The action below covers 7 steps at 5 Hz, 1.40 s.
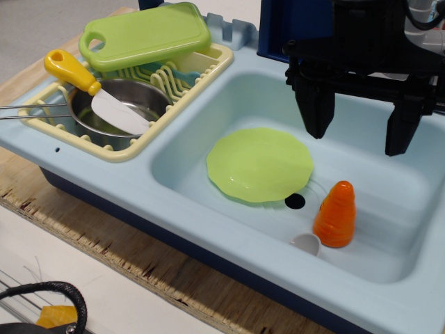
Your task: Put carrot on plate
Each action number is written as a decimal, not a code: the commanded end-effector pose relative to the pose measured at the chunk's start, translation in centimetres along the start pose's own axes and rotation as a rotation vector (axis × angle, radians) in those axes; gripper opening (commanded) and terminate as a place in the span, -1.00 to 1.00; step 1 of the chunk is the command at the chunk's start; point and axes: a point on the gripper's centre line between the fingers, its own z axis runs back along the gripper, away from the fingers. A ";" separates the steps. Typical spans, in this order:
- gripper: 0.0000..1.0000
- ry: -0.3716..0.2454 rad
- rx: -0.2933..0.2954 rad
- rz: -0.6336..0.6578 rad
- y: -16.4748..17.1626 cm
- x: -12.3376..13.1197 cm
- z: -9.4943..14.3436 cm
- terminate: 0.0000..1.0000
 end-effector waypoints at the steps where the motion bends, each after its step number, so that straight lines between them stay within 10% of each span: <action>1: 1.00 0.000 0.000 0.000 0.0 0.0 0.0 -1.00; 7: 1.00 0.132 -0.002 -0.004 -0.4 -2.9 -4.8 -1.00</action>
